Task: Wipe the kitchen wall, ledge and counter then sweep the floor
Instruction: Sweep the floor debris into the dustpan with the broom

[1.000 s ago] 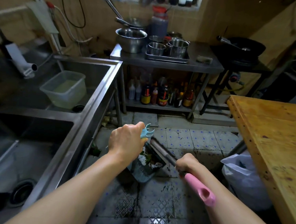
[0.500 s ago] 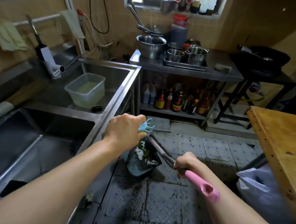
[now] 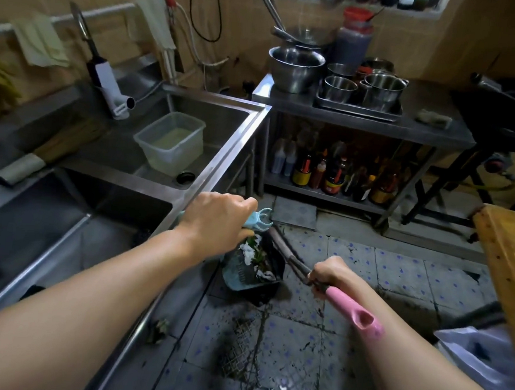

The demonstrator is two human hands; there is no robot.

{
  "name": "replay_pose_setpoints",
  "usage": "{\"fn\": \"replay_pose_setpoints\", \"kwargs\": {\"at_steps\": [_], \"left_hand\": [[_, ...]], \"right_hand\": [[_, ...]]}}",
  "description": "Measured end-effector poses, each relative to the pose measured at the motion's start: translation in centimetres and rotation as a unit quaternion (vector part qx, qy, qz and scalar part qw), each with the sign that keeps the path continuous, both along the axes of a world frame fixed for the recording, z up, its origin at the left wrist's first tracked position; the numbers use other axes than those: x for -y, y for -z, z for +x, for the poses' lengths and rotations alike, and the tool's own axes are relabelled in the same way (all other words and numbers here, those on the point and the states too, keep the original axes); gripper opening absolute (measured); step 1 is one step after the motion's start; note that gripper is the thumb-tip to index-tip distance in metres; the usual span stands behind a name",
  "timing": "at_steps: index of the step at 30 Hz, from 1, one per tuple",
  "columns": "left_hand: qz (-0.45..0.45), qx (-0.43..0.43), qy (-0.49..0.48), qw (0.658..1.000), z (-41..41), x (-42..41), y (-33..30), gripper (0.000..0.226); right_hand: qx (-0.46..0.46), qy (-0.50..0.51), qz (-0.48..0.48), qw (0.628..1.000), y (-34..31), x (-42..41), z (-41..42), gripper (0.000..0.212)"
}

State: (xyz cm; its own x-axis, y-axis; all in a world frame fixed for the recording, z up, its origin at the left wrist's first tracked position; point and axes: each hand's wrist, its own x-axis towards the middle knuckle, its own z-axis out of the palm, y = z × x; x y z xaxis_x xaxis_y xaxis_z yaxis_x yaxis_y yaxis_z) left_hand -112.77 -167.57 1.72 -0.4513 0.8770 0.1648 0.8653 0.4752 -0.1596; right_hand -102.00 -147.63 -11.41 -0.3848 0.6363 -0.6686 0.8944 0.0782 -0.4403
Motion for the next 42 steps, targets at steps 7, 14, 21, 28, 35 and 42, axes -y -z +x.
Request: {"fn": "replay_pose_setpoints", "kwargs": {"at_steps": [7,14,21,28,35,42], "left_hand": [[-0.03,-0.006,0.036,0.999,-0.5,-1.5,1.2,0.036],[0.032,-0.036,0.128,0.991,-1.8,-1.3,4.3,0.046],[0.008,-0.046,0.136,0.99,-2.3,-1.0,6.2,0.039],[-0.017,-0.071,0.149,0.986,-2.1,-0.6,8.0,0.035],[-0.038,-0.065,0.2,0.977,-1.9,0.1,10.3,0.028],[-0.044,-0.064,0.239,0.968,-1.1,0.6,11.6,0.017]], "right_hand": [[-0.018,0.017,0.005,1.0,1.6,-2.6,-1.6,0.016],[-0.028,0.043,-0.027,0.998,4.9,-4.1,-2.8,0.013],[-0.052,0.062,-0.049,0.996,5.7,-3.4,-3.0,0.014],[-0.057,0.102,-0.079,0.99,7.1,-3.1,-2.8,0.017],[-0.047,0.084,-0.043,0.994,8.8,-3.3,-2.3,0.014],[-0.053,0.122,-0.068,0.989,10.3,-2.9,-1.6,0.014]]}}
